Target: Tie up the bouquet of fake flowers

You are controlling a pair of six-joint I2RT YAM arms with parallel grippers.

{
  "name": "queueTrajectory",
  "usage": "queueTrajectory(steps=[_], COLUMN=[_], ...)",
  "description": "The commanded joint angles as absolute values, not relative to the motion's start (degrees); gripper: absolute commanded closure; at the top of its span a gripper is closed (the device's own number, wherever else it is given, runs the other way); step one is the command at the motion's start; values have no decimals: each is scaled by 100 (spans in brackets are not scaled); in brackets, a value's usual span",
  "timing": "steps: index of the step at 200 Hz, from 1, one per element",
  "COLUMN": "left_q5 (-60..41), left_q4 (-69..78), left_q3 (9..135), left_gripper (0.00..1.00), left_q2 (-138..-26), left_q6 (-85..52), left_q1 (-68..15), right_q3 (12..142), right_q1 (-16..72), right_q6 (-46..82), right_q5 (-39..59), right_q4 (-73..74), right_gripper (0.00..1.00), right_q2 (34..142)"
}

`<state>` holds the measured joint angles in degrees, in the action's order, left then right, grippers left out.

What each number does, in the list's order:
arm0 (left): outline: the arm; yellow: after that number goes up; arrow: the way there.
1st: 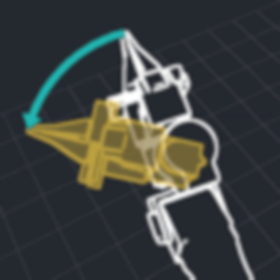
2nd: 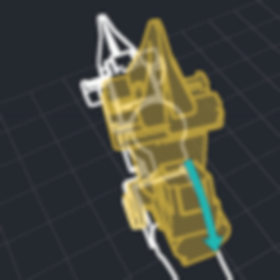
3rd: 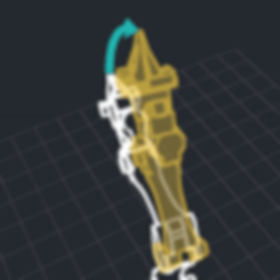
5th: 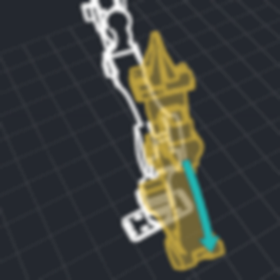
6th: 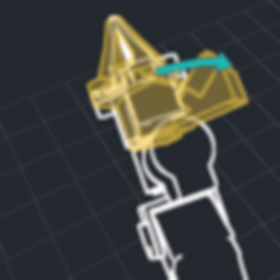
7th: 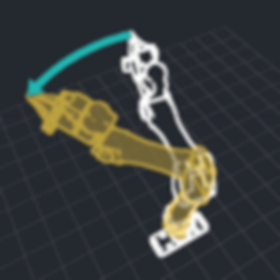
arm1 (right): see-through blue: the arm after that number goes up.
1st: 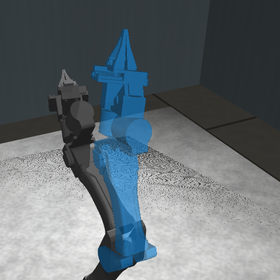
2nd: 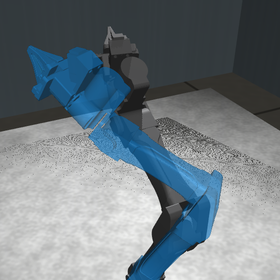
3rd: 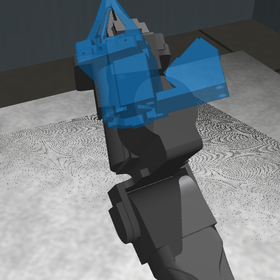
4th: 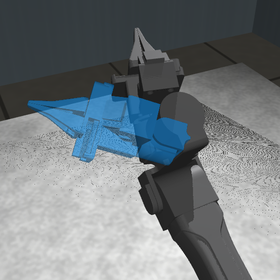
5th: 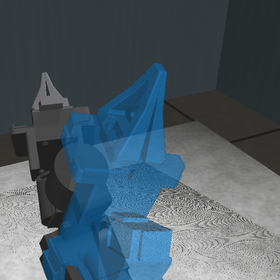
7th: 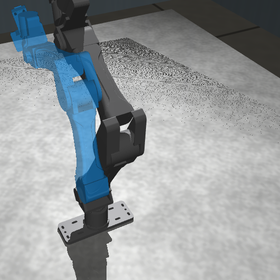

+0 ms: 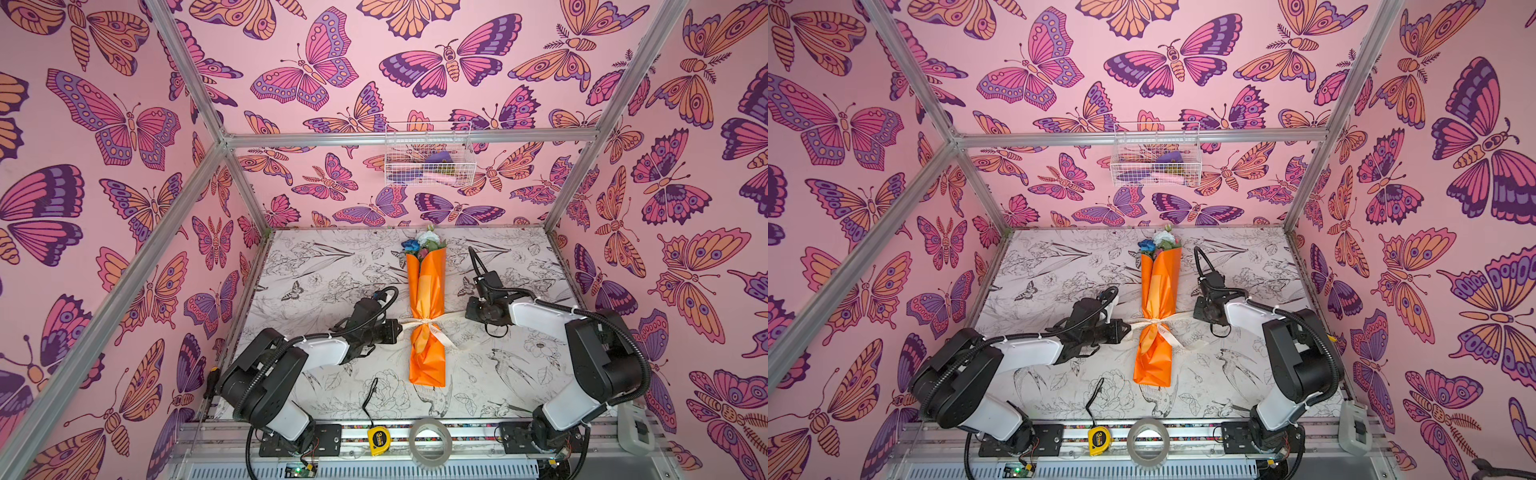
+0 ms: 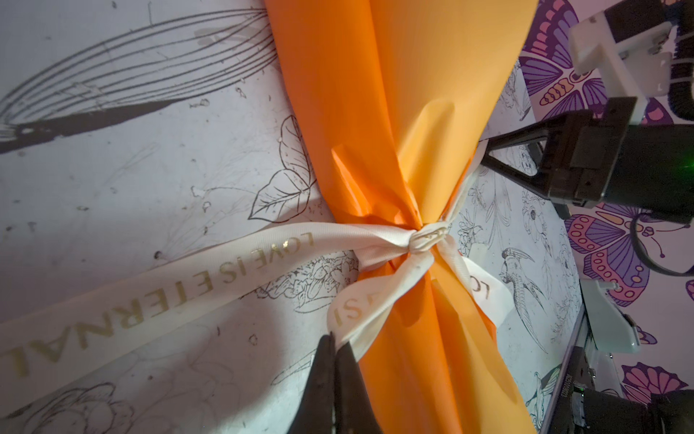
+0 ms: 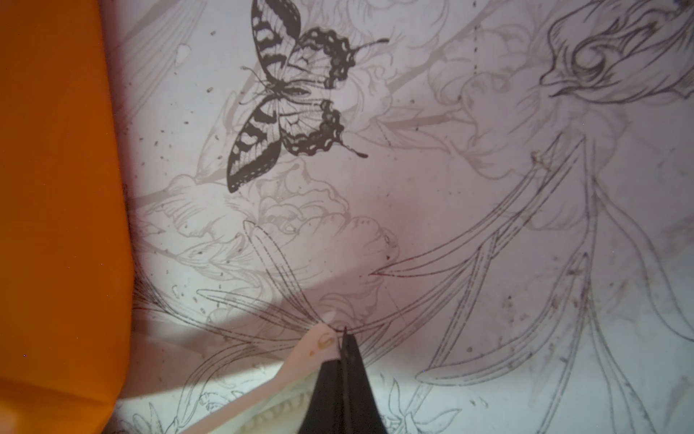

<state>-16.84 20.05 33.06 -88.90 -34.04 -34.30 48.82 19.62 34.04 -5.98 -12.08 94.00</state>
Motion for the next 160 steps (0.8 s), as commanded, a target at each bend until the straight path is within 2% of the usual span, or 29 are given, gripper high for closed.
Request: queueTrajectory(steps=[1, 104, 160], left_q5=[-908, -815, -760], left_q4=[1324, 1211, 1240], left_q3=[3050, 3087, 3000], left_gripper=[100, 100, 100], left_q2=[-8980, -9196, -9138], left_q6=[-3541, -3751, -3852], left_q1=[-3208, -3052, -2926], right_q3=[4852, 4939, 4984], right_q1=[1583, 994, 802], right_q6=[3285, 3009, 2968], right_q5=[-1586, -1562, -1182], right_q4=[-1619, -1799, -1691], right_gripper=[100, 100, 100], right_q2=[9374, 9067, 9107])
